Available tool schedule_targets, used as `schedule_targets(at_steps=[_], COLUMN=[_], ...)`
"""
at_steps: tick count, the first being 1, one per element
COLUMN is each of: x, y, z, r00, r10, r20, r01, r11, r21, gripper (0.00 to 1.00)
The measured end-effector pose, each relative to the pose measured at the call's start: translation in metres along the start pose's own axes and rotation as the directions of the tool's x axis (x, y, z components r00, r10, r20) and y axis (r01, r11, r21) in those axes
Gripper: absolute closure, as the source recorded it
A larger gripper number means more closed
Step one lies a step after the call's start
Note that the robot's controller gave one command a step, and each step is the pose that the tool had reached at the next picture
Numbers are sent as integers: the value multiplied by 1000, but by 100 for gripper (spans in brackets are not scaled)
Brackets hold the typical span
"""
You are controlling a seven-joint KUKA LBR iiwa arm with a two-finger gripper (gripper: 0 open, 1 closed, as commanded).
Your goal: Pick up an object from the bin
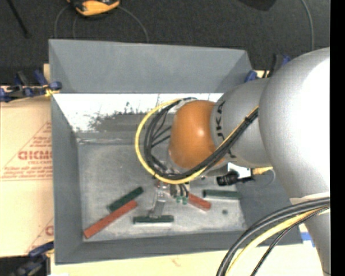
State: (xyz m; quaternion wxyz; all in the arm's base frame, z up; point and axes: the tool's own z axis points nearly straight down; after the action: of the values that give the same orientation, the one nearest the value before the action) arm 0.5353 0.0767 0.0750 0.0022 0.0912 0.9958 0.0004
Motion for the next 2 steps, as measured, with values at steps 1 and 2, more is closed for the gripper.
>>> schedule_targets(at_steps=[1,2], x=[29,34], y=[16,33], z=[1,-2], r00=[1000,979], r10=[22,-202], r20=[-4,0], r01=[-22,202], r11=[1000,979], r21=[2,1], gripper=[0,0])
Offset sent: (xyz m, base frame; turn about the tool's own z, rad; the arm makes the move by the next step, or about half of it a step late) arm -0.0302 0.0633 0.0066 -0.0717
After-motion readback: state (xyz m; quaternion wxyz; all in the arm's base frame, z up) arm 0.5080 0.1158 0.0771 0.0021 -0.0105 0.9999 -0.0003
